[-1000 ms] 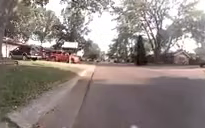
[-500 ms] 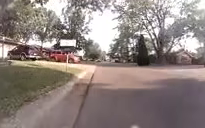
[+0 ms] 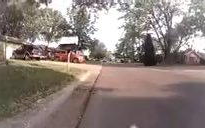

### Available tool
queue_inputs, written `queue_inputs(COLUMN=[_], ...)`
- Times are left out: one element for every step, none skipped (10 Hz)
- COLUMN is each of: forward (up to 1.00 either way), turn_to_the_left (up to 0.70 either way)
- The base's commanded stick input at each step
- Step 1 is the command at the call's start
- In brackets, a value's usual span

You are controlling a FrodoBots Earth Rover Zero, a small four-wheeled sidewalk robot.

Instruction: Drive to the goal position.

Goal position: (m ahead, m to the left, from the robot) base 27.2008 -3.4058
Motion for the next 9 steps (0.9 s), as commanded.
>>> queue_inputs(forward=[1.00, 1.00, 1.00, 1.00, 1.00, 1.00, 1.00, 1.00, 1.00], turn_to_the_left=[0.00, 0.00, 0.00, 0.00, 0.00, 0.00, 0.00, 0.00, 0.00])
